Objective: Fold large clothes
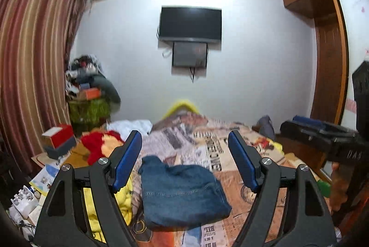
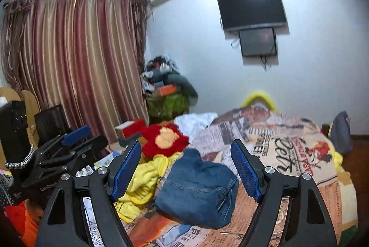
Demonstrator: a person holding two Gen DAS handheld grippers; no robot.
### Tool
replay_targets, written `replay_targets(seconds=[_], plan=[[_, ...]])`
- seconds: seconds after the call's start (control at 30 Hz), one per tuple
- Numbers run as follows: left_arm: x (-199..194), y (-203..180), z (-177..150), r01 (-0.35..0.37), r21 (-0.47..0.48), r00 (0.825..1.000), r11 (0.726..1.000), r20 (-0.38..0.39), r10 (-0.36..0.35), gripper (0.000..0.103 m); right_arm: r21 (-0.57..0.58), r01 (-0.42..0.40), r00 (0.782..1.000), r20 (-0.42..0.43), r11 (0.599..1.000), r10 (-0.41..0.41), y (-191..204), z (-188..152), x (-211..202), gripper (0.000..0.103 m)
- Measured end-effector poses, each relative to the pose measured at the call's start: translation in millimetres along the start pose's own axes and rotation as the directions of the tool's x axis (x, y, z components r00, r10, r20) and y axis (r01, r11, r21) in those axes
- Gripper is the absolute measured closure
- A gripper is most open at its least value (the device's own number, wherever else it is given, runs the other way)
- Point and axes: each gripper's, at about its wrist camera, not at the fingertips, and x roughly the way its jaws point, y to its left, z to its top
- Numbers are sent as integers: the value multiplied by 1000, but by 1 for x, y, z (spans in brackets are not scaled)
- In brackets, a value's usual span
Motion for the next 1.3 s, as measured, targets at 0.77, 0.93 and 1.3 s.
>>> replay_targets(seconds=[0.77, 0.93, 1.3], plan=[[-29, 0, -16, -89, -45, 996, 995, 14, 90, 0, -7, 137, 986, 94, 990, -136, 24, -22, -50, 0], [-24, 3, -19, -90, -56, 996, 994, -2, 90, 0, -5, 145, 987, 76, 989, -144, 24, -25, -46, 0], [-18, 2, -22, -90, -47, 996, 995, -12, 89, 0, 8, 147, 987, 61, 989, -147, 19, -25, -43, 0]])
